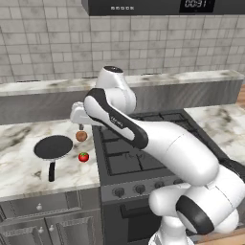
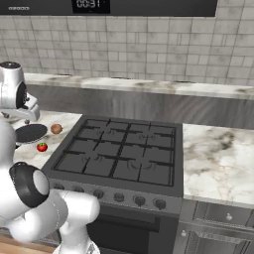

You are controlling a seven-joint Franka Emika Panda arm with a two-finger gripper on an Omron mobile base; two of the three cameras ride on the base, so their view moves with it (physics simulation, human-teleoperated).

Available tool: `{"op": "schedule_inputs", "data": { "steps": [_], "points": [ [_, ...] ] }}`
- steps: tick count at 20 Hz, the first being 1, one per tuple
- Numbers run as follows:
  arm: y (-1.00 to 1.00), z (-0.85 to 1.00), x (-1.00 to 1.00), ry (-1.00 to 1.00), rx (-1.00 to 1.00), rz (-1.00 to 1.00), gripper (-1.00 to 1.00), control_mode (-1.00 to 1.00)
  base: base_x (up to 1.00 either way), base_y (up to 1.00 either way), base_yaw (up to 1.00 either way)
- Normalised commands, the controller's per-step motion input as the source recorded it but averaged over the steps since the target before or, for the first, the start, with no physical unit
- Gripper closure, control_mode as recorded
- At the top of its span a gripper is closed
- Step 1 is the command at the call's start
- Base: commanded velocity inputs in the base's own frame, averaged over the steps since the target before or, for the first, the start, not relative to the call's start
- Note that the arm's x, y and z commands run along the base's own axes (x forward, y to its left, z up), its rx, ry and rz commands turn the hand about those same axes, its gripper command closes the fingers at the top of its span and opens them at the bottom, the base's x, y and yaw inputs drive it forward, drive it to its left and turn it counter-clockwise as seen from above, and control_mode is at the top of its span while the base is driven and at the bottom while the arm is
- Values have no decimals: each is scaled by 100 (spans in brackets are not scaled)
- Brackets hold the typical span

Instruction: Place the pan on the front right burner on the stove. Then place the tomato and the onion in the pan and turn on the front right burner.

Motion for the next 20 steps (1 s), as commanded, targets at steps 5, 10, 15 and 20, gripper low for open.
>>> {"op": "schedule_inputs", "data": {
  "steps": [5,10,15,20],
  "points": [
    [47,0,0,1,0,0,-100,-100,0,0,0],
    [35,-3,0,0,0,0,-100,-100,0,0,0],
    [23,-14,0,-6,0,0,-100,-100,0,0,0],
    [37,-2,0,-13,0,2,-100,-100,0,0,0]
  ]
}}
